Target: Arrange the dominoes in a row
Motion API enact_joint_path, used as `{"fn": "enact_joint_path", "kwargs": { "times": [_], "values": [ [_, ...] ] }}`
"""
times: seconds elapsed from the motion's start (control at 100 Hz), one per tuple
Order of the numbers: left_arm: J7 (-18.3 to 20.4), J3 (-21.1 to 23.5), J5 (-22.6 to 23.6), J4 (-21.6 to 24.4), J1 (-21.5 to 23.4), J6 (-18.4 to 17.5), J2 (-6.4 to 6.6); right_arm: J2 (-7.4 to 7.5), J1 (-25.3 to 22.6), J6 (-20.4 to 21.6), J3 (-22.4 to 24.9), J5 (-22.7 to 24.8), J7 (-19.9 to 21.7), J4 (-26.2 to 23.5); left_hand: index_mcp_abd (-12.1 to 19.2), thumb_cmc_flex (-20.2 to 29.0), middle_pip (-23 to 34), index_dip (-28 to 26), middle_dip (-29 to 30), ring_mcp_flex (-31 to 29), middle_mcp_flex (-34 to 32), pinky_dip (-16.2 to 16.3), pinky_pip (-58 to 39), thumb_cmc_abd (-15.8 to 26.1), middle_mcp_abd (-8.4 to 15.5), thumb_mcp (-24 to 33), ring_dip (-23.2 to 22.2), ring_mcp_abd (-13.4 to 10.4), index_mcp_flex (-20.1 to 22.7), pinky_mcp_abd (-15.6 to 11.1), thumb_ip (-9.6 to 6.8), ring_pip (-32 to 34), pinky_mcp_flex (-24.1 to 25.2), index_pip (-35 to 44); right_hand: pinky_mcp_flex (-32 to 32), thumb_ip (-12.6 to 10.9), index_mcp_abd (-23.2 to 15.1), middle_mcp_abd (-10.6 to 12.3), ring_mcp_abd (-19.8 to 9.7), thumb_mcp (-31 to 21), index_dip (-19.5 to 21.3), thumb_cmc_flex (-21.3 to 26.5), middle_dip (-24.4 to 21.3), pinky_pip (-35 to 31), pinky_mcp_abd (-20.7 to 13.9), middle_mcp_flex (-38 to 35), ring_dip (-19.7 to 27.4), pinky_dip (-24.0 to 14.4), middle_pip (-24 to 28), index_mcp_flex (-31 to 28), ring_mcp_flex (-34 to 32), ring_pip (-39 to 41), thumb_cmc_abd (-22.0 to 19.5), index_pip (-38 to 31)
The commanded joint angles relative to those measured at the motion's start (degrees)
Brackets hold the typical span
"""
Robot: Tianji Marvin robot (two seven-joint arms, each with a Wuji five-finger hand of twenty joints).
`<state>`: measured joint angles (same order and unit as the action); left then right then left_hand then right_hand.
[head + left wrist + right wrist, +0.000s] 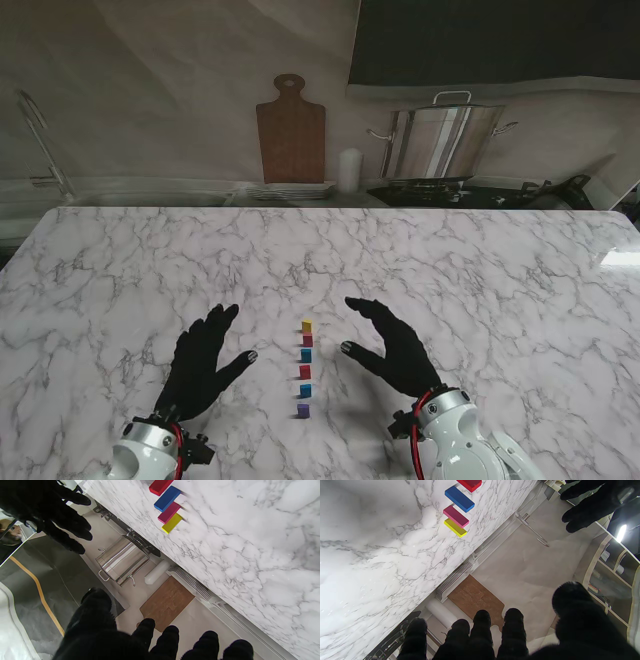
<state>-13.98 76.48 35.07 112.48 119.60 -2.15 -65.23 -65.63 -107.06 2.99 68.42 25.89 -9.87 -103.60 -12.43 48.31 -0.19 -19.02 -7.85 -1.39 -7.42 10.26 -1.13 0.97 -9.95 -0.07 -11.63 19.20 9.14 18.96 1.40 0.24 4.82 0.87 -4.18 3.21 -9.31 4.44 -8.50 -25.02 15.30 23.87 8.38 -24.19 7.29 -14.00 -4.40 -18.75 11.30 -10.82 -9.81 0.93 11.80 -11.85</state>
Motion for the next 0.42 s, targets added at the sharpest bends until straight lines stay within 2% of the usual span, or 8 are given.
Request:
{"fn": "enact_joint_path", "kwargs": {
  "times": [0.0, 0.41],
  "values": [
    [0.94, 0.0, -0.06, -0.03, 0.07, -0.43, -0.1, 0.08, -0.51, 0.13, 0.02, 0.27, 0.37, -0.52, 1.66, 0.19, -1.0, 1.27, 0.67, 1.44, 2.27, -1.35, 2.01, 3.69, 1.37, -0.9, 1.25, -1.66, -1.6, -0.33, -1.41, -0.89, -0.31, -1.46, -0.9, -1.5, -3.05, 1.38, -0.61, 1.62, 0.93, -0.46, -0.16, -0.66, -0.09, 2.1, -0.76, -0.72, -0.44, 2.5, 1.03, -1.13, -1.74, 1.49],
    [1.15, -0.15, 0.27, -0.2, -0.15, -1.01, 0.0, 0.01, -1.37, 0.67, 0.78, -0.13, 0.15, -0.84, 1.94, 0.18, -0.79, 1.35, 0.56, 1.34, 2.18, -2.13, 1.91, 3.52, 1.35, -0.92, 1.67, -2.0, -1.56, -0.26, -1.38, -0.66, -0.35, -1.23, -1.04, -1.48, -3.23, 1.35, -0.64, 1.95, 1.4, -0.87, -0.04, -0.6, -0.04, 2.16, -0.83, -1.1, -0.15, 2.36, 1.1, -1.14, -1.59, 2.07]
  ]
}}
